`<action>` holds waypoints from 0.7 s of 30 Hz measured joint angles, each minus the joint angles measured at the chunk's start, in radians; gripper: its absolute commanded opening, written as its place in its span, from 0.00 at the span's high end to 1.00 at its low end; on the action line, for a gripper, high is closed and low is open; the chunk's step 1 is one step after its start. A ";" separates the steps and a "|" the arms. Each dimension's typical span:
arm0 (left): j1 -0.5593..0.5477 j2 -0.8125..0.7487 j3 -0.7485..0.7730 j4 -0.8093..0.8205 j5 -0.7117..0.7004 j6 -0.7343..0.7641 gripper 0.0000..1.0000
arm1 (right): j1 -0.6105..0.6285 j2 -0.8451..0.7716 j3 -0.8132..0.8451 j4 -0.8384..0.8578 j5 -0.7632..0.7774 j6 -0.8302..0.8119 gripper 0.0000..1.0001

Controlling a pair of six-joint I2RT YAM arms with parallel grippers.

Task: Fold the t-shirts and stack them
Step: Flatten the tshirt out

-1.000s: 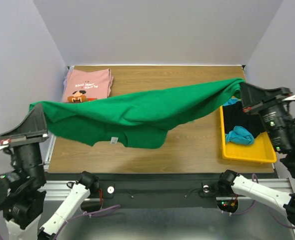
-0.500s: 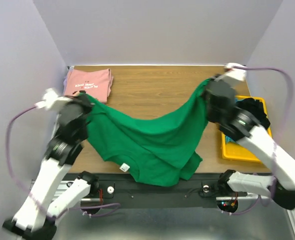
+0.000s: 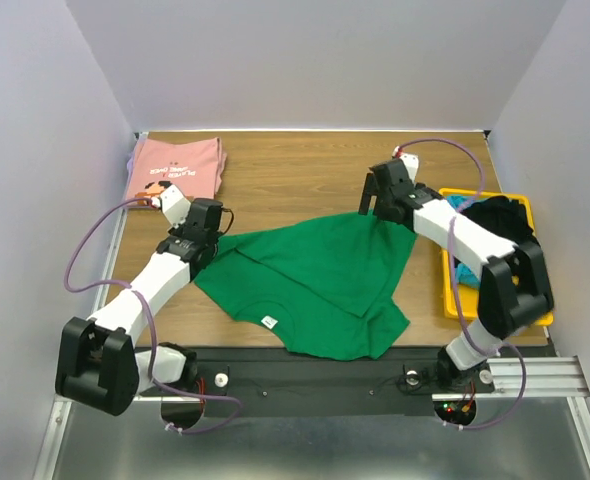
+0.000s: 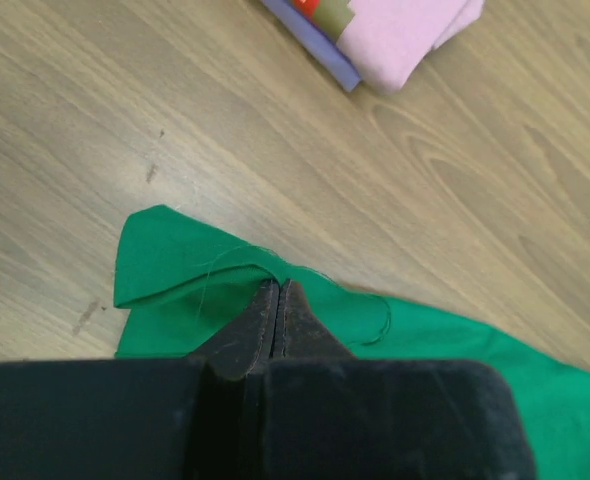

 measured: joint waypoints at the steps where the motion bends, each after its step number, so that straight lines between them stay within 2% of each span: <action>1: 0.000 -0.010 -0.001 0.010 0.001 0.000 1.00 | 0.002 -0.049 -0.023 0.011 -0.062 -0.001 0.00; 5: 0.000 -0.061 -0.021 0.024 0.004 -0.004 1.00 | 0.025 -0.287 -0.170 0.038 -0.232 0.008 0.00; 8: 0.000 -0.116 -0.053 0.034 0.011 -0.007 1.00 | 0.135 -0.453 -0.301 0.036 -0.296 0.045 0.00; 9: 0.000 -0.129 -0.060 0.034 0.012 -0.007 1.00 | 0.214 -0.481 -0.336 0.031 -0.308 0.065 0.00; 12: 0.000 -0.165 -0.084 0.041 0.013 -0.008 1.00 | 0.394 -0.432 -0.380 0.002 -0.322 0.119 0.00; 14: 0.001 -0.171 -0.087 0.041 0.009 -0.008 1.00 | 0.472 -0.353 -0.392 -0.037 -0.304 0.155 0.00; 18: 0.006 -0.169 -0.087 0.040 -0.005 -0.010 1.00 | 0.548 -0.209 -0.391 -0.140 -0.232 0.211 0.00; 21: 0.022 -0.160 -0.087 0.038 -0.016 -0.012 1.00 | 0.571 -0.158 -0.391 -0.194 -0.183 0.244 0.01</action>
